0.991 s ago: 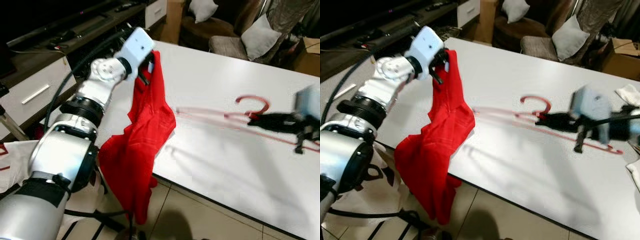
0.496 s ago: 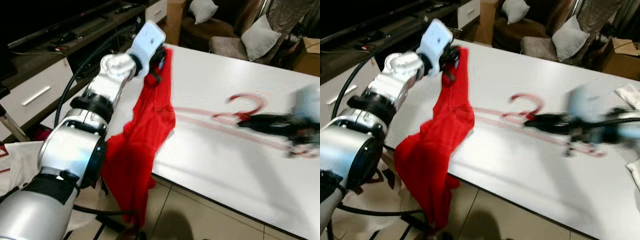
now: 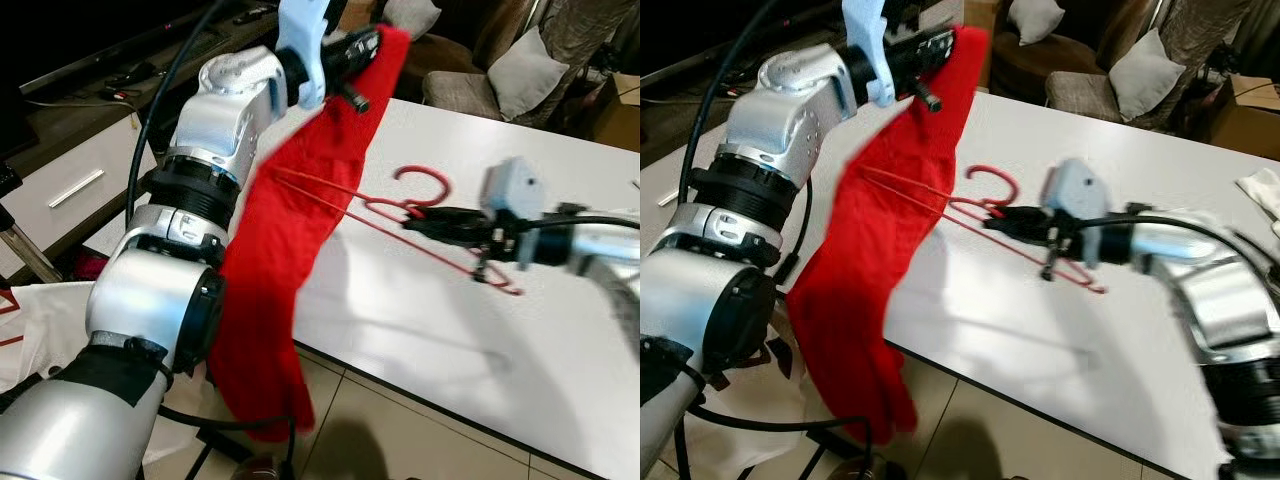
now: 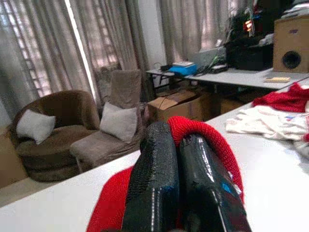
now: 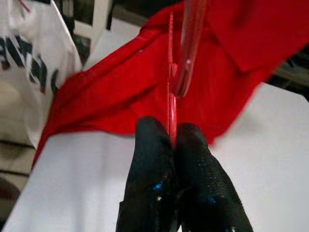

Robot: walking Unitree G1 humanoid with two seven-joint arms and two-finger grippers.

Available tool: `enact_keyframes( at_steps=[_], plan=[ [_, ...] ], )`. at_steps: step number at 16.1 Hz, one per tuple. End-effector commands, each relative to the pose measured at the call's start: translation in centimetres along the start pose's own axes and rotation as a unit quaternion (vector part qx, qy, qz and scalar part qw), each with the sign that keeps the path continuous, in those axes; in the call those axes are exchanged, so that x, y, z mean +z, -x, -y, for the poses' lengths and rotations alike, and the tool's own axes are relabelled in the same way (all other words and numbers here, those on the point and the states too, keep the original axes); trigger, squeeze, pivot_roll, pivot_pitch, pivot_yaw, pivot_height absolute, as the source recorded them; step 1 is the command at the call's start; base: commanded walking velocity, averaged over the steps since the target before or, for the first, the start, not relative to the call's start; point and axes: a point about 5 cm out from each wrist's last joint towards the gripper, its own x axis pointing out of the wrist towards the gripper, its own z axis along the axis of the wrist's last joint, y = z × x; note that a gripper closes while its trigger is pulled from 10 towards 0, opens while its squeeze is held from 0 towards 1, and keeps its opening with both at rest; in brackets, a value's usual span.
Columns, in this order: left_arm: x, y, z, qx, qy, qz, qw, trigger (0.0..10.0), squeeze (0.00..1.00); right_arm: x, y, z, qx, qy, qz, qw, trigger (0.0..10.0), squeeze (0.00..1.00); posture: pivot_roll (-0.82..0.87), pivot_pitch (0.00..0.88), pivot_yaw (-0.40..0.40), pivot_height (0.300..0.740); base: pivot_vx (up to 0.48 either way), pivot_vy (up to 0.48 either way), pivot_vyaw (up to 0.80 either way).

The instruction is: Hang hanger

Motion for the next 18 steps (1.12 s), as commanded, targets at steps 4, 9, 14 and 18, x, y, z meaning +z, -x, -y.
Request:
enact_keyframes(
  at_steps=[4, 9, 14, 18],
  plan=[
    [2.1, 0.4, 1.9, -0.029, 0.057, 0.050, 0.997, 10.0, 0.00, -1.3, -3.0, 0.1, -0.012, -0.005, -0.021, 1.000, 10.0, 0.00, -0.04, 0.000, 0.026, 0.740, 0.000, 0.000, 0.00],
    [7.4, 3.4, 1.0, -0.018, 0.081, 0.156, 0.984, 10.0, 0.00, 2.4, -0.6, 12.4, -0.373, 0.036, 0.026, 0.927, 10.0, 0.00, -0.04, 0.000, 0.000, 0.740, 0.000, 0.000, 0.00],
    [5.4, 5.3, -0.3, 0.062, 0.084, 0.146, 0.984, 10.0, 0.00, 6.1, 0.8, 14.8, -0.414, 0.028, 0.117, 0.902, 10.0, 0.00, -0.03, 0.000, -0.061, 0.740, 0.000, 0.000, 0.00],
    [-5.9, 4.3, 1.8, 0.145, 0.047, -0.011, 0.988, 10.0, 0.00, -1.3, -0.9, 12.0, -0.351, 0.021, 0.016, 0.936, 10.0, 0.00, -0.04, 0.000, -0.051, 0.740, 0.000, 0.000, 0.00]
  ],
)
